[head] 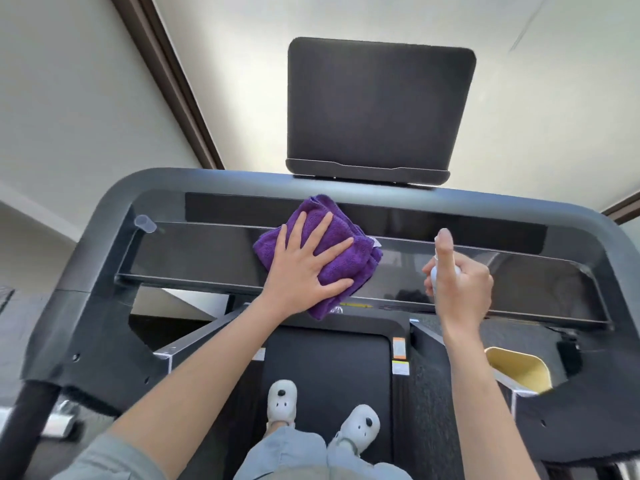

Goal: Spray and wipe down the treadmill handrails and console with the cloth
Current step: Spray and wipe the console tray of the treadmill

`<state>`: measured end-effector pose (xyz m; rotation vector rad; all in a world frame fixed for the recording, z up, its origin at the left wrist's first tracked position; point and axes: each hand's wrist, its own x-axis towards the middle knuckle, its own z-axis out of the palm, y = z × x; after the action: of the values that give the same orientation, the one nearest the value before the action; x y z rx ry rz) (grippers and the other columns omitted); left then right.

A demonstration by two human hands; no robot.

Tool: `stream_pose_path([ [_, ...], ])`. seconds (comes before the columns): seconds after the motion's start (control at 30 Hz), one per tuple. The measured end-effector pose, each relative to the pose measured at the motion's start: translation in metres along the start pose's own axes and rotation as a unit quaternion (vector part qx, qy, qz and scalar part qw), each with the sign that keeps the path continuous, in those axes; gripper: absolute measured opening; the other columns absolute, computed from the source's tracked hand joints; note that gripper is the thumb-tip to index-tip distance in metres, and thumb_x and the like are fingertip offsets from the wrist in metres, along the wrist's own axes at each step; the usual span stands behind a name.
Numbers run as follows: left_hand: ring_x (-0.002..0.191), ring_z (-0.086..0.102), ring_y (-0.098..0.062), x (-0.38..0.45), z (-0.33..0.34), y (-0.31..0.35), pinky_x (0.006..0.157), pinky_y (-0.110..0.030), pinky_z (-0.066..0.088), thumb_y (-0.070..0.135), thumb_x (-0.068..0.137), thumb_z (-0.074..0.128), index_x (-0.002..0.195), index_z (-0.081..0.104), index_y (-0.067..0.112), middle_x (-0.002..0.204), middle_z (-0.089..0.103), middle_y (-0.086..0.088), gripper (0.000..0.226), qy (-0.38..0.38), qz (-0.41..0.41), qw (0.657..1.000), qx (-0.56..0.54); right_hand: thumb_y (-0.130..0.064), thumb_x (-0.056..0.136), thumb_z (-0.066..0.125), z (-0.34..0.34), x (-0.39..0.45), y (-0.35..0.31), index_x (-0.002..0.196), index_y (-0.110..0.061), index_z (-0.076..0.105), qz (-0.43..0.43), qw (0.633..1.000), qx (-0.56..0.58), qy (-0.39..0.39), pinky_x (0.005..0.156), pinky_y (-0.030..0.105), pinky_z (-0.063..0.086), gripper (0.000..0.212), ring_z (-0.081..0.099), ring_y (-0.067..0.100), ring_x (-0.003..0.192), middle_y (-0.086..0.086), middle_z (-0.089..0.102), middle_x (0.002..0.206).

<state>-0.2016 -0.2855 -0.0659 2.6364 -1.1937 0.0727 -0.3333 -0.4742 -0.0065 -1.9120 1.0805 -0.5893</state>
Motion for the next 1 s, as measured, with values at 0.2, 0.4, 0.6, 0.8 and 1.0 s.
stream_pose_path([
  [0.2,0.149,0.011,-0.034,-0.049,-0.017,-0.065,0.117,-0.059,0.011,0.077,0.084,0.036,0.147,0.032,0.047,0.163,0.013,0.002,0.07,0.008,-0.054,0.998,0.009,-0.085,0.08,0.029,0.046,-0.021,-0.023,0.053,-0.016,0.061,-0.009,1.0,-0.005,-0.027,0.069,0.03,0.045,0.081,0.064,0.025,0.06,0.002,0.062,0.05],
  [0.4,0.148,0.011,-0.036,-0.063,-0.023,-0.098,0.114,-0.064,0.01,0.075,0.087,0.028,0.146,0.029,0.052,0.163,0.013,0.003,0.063,0.012,-0.146,0.989,0.008,-0.084,0.077,0.031,0.061,-0.026,-0.034,0.054,-0.014,0.061,0.003,0.999,-0.008,-0.035,0.066,0.03,0.043,0.08,0.064,0.029,0.061,0.002,0.061,0.05],
  [0.6,0.148,-0.017,-0.031,-0.028,-0.03,-0.124,0.116,-0.064,0.0,0.08,0.083,0.02,0.147,0.01,0.058,0.163,-0.01,0.007,0.068,-0.031,-0.145,0.989,-0.007,-0.077,0.085,0.035,0.043,-0.013,-0.037,0.055,-0.013,0.06,-0.007,1.0,-0.015,-0.016,0.062,0.028,0.038,0.075,0.059,0.023,0.057,0.001,0.058,0.05],
  [0.8,0.15,0.001,-0.032,-0.063,-0.031,-0.126,0.119,-0.054,0.006,0.078,0.083,0.023,0.149,0.02,0.05,0.164,-0.001,0.004,0.072,-0.012,-0.188,0.982,-0.007,-0.082,0.079,0.03,0.05,-0.01,-0.036,0.052,-0.017,0.058,-0.012,0.999,-0.017,-0.038,0.064,0.028,0.041,0.076,0.062,0.026,0.059,0.0,0.059,0.048],
  [1.0,0.15,-0.01,-0.031,-0.045,-0.031,-0.128,0.12,-0.052,0.002,0.078,0.083,0.022,0.15,0.014,0.049,0.164,-0.009,0.002,0.073,-0.001,-0.193,0.981,-0.017,-0.084,0.077,0.029,0.069,-0.009,-0.044,0.053,-0.016,0.059,-0.02,0.998,-0.01,-0.064,0.067,0.028,0.042,0.078,0.063,0.026,0.061,-0.001,0.059,0.048],
])
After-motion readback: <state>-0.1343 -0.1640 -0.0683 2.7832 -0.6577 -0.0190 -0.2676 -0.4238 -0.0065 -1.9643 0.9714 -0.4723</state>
